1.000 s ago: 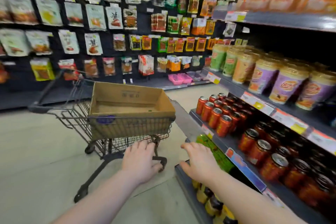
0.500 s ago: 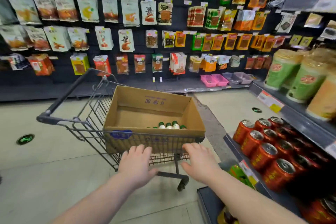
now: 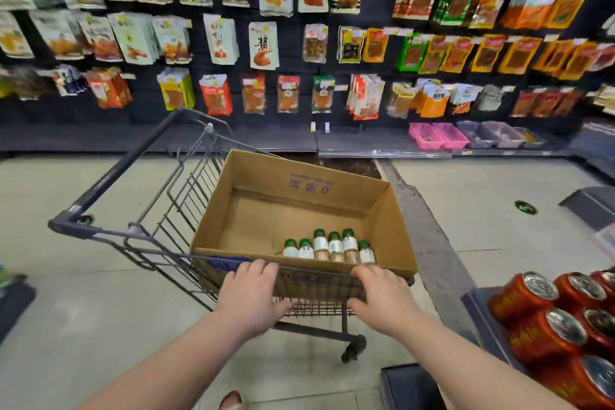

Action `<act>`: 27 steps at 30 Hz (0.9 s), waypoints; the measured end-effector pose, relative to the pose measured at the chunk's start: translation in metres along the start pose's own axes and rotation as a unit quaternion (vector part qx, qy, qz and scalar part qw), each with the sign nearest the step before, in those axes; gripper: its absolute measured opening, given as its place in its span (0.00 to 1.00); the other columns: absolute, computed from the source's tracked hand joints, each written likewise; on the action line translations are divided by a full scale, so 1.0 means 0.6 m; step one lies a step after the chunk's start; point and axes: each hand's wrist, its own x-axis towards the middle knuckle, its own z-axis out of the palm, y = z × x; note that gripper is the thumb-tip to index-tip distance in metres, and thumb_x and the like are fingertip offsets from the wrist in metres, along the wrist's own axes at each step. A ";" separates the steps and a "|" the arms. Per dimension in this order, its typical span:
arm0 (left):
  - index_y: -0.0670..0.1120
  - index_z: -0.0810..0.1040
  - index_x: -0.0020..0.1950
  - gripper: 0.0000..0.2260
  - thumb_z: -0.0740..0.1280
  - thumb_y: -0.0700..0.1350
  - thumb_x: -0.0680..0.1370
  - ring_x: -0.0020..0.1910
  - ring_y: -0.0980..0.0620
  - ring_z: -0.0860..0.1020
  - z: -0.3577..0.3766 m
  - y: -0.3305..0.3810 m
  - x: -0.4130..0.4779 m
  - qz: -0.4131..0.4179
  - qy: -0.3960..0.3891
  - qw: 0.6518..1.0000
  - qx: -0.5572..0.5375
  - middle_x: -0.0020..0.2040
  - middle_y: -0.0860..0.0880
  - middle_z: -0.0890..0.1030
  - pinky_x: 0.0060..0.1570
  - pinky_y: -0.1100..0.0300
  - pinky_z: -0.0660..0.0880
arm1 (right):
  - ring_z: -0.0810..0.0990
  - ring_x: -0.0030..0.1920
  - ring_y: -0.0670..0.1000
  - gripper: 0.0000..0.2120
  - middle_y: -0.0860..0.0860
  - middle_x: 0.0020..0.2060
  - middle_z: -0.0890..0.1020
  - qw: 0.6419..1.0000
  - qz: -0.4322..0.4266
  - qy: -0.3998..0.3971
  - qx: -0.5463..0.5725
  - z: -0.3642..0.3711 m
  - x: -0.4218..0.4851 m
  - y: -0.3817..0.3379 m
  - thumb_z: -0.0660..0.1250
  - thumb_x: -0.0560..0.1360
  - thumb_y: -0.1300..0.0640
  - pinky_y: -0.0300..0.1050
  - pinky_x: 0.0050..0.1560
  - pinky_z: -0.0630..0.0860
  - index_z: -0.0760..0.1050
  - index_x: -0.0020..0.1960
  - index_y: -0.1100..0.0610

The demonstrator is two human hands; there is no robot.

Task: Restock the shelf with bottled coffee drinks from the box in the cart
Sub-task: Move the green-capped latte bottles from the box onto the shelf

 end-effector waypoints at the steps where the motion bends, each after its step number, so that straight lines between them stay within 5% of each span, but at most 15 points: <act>1: 0.51 0.62 0.72 0.30 0.61 0.64 0.74 0.69 0.48 0.65 0.001 -0.005 0.020 0.003 -0.003 1.000 -0.003 0.69 0.50 0.68 0.68 0.51 0.64 | 0.67 0.68 0.53 0.24 0.49 0.67 0.70 1.000 0.003 -0.003 0.002 -0.001 0.015 0.001 0.61 0.75 0.45 0.51 0.69 0.63 0.63 0.69 0.48; 16: 0.50 0.59 0.75 0.32 0.61 0.63 0.75 0.71 0.46 0.63 -0.025 -0.132 0.366 0.087 -0.095 0.992 0.011 0.73 0.48 0.64 0.69 0.50 0.62 | 0.68 0.68 0.54 0.25 0.50 0.68 0.69 0.985 0.161 -0.050 0.019 -0.006 0.276 -0.001 0.61 0.76 0.45 0.50 0.67 0.66 0.62 0.71 0.49; 27: 0.49 0.63 0.71 0.28 0.61 0.62 0.75 0.69 0.46 0.66 0.036 -0.128 0.470 0.095 -0.183 0.978 0.018 0.70 0.48 0.67 0.65 0.51 0.65 | 0.69 0.66 0.55 0.23 0.52 0.66 0.70 0.969 0.195 -0.149 0.031 0.037 0.363 0.035 0.60 0.76 0.45 0.51 0.65 0.68 0.64 0.68 0.52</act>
